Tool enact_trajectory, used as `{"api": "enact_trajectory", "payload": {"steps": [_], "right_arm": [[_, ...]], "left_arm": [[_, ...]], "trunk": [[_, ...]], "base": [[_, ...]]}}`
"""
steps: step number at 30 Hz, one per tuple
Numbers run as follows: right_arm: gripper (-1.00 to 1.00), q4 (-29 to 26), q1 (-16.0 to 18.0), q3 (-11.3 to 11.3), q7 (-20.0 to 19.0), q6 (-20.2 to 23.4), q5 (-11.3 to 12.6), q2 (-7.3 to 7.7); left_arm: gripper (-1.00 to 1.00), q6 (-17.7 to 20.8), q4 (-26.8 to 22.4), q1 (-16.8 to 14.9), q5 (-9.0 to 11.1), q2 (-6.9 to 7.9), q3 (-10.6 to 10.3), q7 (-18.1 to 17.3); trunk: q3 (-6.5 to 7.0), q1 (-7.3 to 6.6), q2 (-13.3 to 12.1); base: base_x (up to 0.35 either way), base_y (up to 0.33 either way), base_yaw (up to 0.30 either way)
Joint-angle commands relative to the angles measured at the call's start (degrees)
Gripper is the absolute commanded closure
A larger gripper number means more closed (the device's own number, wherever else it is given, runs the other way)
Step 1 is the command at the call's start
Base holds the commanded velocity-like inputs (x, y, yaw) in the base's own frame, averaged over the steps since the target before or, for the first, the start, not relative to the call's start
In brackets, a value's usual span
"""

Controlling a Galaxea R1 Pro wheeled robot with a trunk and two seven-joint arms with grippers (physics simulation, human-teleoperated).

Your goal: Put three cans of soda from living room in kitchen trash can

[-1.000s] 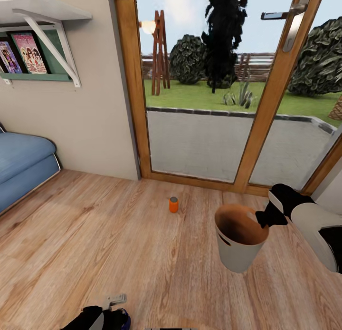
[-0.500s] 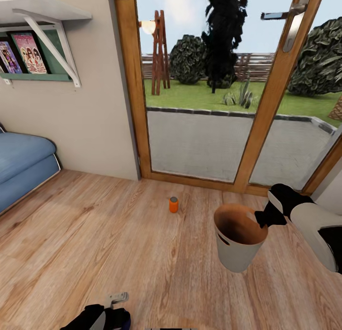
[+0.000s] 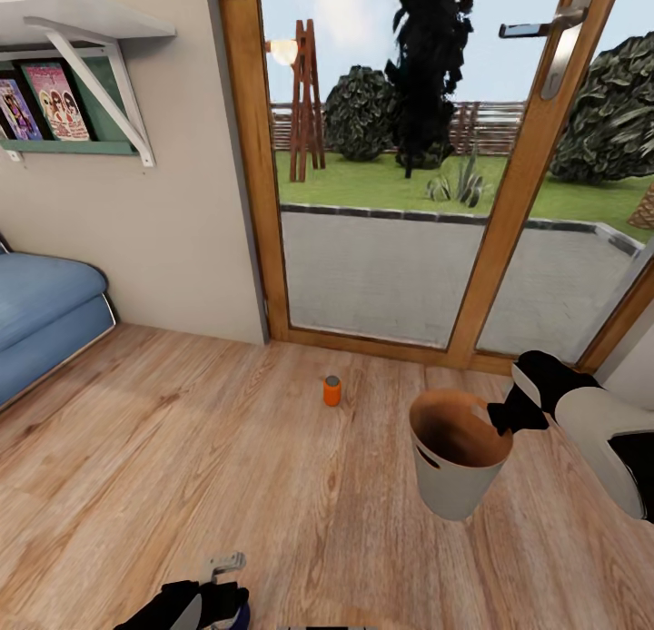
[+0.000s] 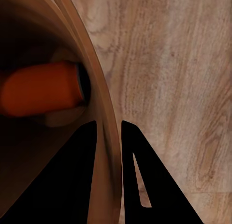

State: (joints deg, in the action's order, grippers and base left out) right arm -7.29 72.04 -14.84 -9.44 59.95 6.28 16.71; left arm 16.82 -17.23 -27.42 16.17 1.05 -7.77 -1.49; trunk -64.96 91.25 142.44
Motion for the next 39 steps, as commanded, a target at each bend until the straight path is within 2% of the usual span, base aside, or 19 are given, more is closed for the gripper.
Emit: {"api": "enact_trajectory", "payload": {"steps": [1,4,19,39], "right_arm": [[1.00,0.0,0.0,0.5,-0.2,0.0,0.8,-0.02],[1.00,0.0,0.0,0.5,-0.2,0.0,0.8,-0.07],[1.00,0.0,0.0,0.4,-0.2,0.0,0.8,-0.07],[1.00,0.0,0.0,0.4,-0.2,0.0,0.8,-0.09]], "left_arm": [[-1.00,-0.1,0.0,0.0,0.0,0.00,0.0,0.0],[-1.00,-0.3,0.0,0.0,0.0,0.00,0.0,0.0],[-1.00,-0.4,-0.1,-0.1,0.0,0.00,-0.1,-0.2],[-1.00,-0.4,-1.5,-0.3,0.0,0.00,-0.3,-0.3]], "trunk": [[0.01,-0.01,0.0],[-0.35,0.43,0.8],[-3.68,0.82,1.0],[-3.68,0.82,1.0]], "base": [[0.000,0.000,0.000],[0.000,0.000,0.000],[0.000,0.000,0.000],[0.000,0.000,0.000]]}}
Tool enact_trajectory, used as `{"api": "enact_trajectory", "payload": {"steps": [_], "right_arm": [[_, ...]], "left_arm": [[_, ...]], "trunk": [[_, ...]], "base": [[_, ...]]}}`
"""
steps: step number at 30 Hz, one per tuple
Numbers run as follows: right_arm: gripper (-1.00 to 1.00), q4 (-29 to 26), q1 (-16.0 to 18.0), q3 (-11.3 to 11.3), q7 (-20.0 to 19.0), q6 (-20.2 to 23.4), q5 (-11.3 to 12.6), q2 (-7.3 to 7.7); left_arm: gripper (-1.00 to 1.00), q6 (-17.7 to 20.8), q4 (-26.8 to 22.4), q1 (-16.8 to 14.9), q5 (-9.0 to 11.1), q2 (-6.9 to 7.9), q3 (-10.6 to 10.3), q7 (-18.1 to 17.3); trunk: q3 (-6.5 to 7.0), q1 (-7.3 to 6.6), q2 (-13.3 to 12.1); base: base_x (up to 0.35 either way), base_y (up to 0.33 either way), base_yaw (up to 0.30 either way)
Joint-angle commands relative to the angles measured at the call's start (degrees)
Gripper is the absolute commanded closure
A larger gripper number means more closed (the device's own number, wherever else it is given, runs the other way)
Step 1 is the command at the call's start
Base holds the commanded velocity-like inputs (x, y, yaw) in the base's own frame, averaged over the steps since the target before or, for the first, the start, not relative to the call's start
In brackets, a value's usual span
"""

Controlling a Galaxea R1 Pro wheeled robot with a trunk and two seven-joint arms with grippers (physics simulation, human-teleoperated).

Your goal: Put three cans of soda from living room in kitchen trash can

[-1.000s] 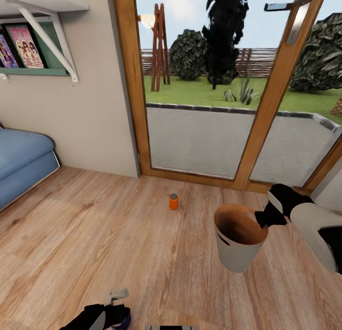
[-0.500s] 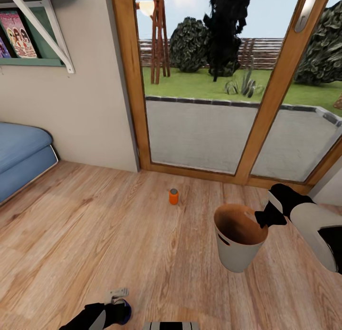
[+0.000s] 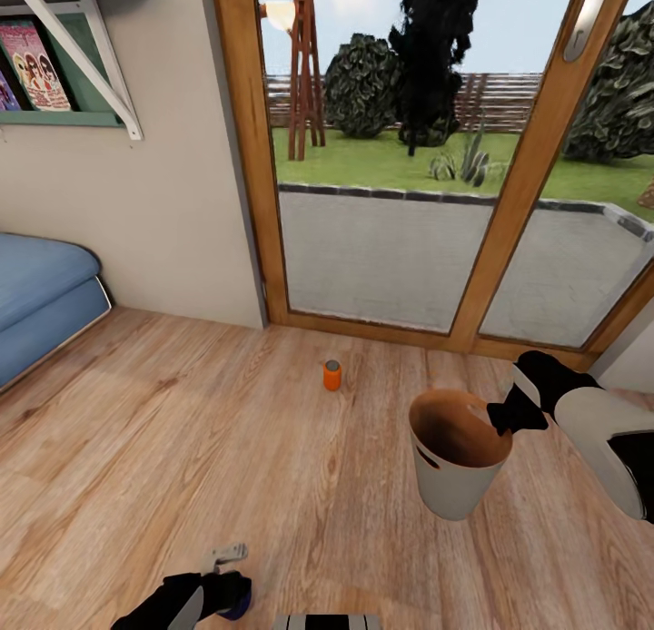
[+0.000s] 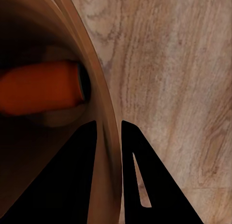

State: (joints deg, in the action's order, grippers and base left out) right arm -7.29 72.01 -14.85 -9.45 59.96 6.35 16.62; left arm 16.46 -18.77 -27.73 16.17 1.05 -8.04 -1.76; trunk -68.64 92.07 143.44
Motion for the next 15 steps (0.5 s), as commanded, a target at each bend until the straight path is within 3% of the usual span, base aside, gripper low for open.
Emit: {"api": "enact_trajectory", "payload": {"steps": [1,11,15], "right_arm": [[1.00,0.0,0.0,0.4,-0.2,0.0,0.8,-0.01],[1.00,0.0,0.1,0.4,-0.2,0.0,0.8,-0.01],[1.00,0.0,0.0,0.4,-0.2,0.0,0.8,-0.01]], "left_arm": [[-1.00,0.0,-0.1,0.0,0.0,0.00,0.0,0.0],[-1.00,-0.7,-1.2,0.0,0.0,0.02,-0.3,0.0],[-1.00,-0.8,-1.3,0.0,0.0,0.01,-0.3,0.0]], "trunk": [[0.01,-0.01,0.0],[0.01,-0.01,0.0],[-0.88,0.10,0.1]], "base": [[0.000,0.000,0.000],[0.000,0.000,0.000],[0.000,0.000,0.000]]}}
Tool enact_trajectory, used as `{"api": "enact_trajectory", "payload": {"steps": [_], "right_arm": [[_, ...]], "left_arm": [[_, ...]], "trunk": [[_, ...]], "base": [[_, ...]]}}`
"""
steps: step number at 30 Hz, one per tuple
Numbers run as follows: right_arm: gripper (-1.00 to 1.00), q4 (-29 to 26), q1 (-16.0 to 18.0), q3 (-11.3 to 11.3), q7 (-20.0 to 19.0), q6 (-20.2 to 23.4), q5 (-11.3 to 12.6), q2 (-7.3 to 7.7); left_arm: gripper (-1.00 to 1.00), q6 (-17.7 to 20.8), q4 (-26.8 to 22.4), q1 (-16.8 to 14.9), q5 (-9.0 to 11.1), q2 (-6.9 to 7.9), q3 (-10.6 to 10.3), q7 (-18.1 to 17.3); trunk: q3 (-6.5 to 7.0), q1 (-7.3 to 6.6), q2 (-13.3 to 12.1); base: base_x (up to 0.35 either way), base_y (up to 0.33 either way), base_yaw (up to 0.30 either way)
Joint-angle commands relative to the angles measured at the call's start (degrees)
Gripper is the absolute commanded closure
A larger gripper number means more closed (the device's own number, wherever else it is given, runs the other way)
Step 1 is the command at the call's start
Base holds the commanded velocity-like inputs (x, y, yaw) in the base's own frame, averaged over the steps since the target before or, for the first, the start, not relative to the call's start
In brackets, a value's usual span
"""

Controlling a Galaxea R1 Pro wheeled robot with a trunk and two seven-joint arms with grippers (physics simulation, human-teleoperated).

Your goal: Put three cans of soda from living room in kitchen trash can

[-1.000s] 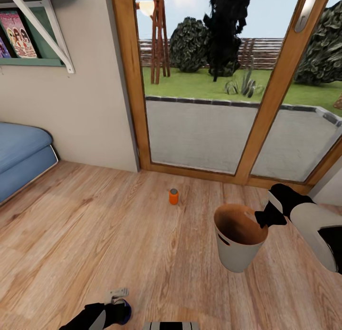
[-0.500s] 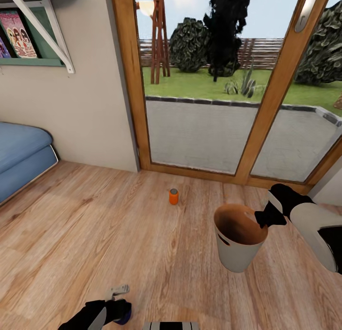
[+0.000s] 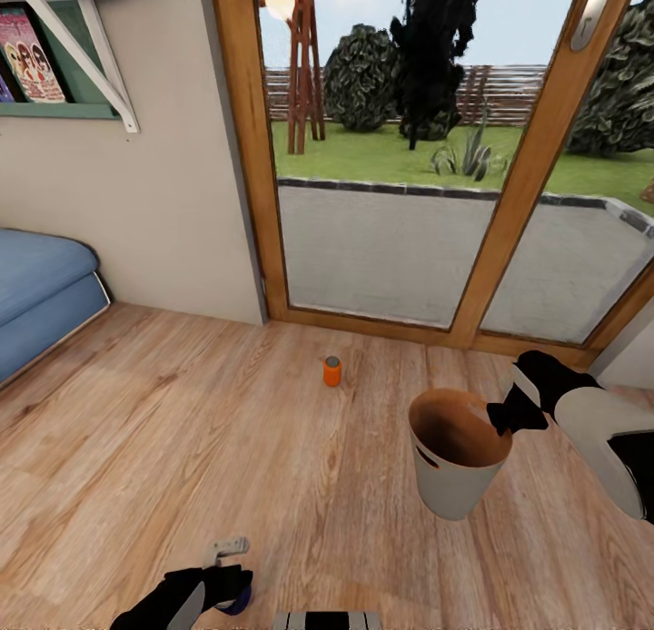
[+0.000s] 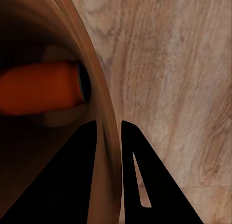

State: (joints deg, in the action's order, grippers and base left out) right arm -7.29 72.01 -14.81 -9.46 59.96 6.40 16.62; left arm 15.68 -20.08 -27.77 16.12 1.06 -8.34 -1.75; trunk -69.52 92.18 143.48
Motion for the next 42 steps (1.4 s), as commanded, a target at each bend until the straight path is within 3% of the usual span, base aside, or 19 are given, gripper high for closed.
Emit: {"api": "enact_trajectory", "payload": {"steps": [1,12,37,42], "right_arm": [[1.00,0.0,0.0,0.4,-0.2,0.0,0.7,-0.01],[1.00,0.0,0.0,0.4,-0.2,0.0,0.7,0.07],[1.00,0.0,0.0,0.4,-0.2,0.0,0.6,0.07],[1.00,0.0,0.0,0.4,-0.2,0.0,0.6,0.01]], "left_arm": [[-1.00,0.0,0.0,0.0,0.0,0.00,0.0,0.0],[-1.00,-0.1,-0.1,0.0,0.0,0.00,0.0,0.0],[-1.00,-0.2,-0.1,-0.7,0.0,0.21,-0.3,0.0],[-1.00,-2.0,0.0,-1.1,0.0,0.51,-0.5,0.2]], "trunk": [[-0.22,0.01,0.0],[-1.77,0.19,0.1],[-1.77,0.19,0.1],[-1.77,0.19,0.1]], "base": [[0.000,0.000,0.000],[0.000,0.000,0.000],[0.000,0.000,0.000],[0.000,0.000,0.000]]}}
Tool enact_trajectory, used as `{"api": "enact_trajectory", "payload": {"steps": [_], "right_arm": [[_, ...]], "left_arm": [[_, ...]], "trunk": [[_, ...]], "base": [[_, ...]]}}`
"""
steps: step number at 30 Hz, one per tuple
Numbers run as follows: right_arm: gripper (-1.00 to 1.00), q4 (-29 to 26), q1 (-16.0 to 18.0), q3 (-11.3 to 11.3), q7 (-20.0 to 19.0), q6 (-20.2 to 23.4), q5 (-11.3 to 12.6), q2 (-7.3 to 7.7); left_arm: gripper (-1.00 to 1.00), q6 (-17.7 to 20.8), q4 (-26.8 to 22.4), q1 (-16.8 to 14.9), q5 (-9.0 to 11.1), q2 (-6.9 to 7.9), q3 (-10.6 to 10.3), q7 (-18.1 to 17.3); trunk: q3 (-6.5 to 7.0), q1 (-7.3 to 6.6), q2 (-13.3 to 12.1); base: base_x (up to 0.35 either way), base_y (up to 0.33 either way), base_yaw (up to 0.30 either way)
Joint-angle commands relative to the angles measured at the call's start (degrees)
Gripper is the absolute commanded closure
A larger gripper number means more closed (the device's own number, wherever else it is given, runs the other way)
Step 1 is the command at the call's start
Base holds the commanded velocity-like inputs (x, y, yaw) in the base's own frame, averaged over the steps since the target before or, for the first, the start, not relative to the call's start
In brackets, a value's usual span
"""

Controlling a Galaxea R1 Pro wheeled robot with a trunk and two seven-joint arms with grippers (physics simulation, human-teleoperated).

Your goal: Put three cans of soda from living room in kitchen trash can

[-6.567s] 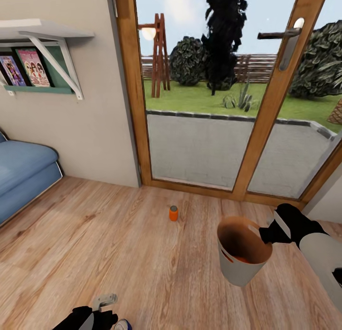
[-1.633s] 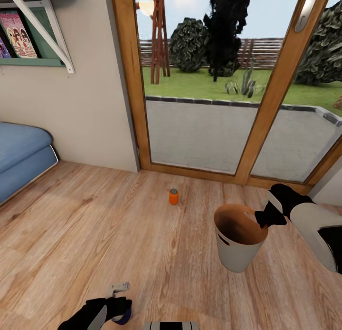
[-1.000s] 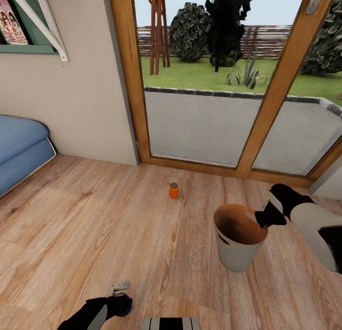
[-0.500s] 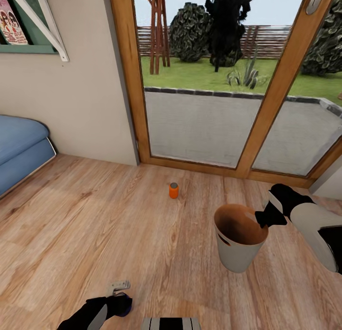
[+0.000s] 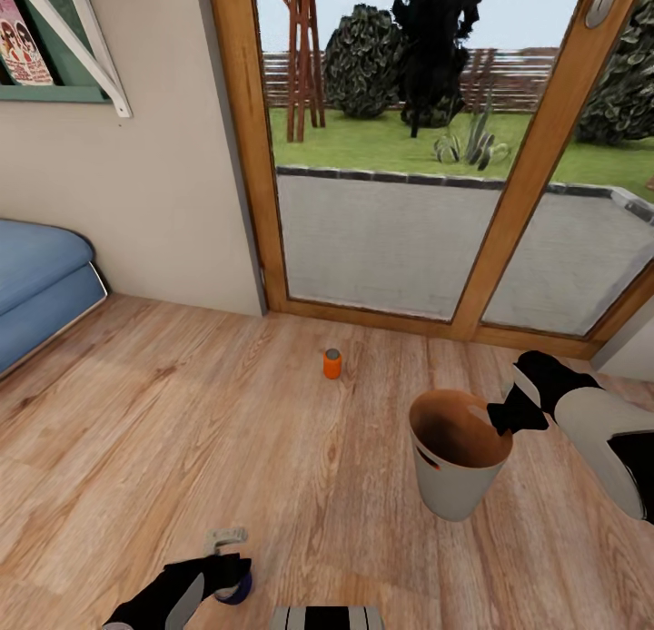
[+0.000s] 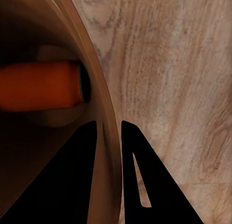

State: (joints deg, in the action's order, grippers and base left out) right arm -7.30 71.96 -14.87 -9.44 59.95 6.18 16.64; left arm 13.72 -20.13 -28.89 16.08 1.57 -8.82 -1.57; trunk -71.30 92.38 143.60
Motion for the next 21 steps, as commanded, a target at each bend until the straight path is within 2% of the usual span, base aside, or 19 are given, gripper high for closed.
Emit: {"api": "enact_trajectory", "payload": {"steps": [1,9,16,21], "right_arm": [[1.00,0.0,0.0,0.5,-0.2,0.0,0.9,-0.01],[1.00,0.0,0.1,0.4,-0.2,0.0,0.9,-0.02],[1.00,0.0,0.1,0.4,-0.2,0.0,0.9,0.01],[1.00,0.0,0.1,0.4,-0.2,0.0,0.9,0.05]], "left_arm": [[-1.00,-0.3,0.0,0.0,0.0,0.02,0.0,0.0],[-1.00,-1.4,0.1,-0.1,0.0,0.09,0.0,0.1],[-1.00,-1.6,0.1,-0.1,0.0,0.02,0.0,0.2],[-1.00,-1.6,0.0,-0.1,0.0,-0.05,-0.1,0.2]], "trunk": [[0.00,-0.01,0.0],[0.00,-0.01,0.0],[-1.55,0.18,0.1],[-1.55,0.18,0.1]], "base": [[0.000,0.000,0.000],[0.000,0.000,0.000],[0.000,0.000,0.000],[0.000,0.000,0.000]]}}
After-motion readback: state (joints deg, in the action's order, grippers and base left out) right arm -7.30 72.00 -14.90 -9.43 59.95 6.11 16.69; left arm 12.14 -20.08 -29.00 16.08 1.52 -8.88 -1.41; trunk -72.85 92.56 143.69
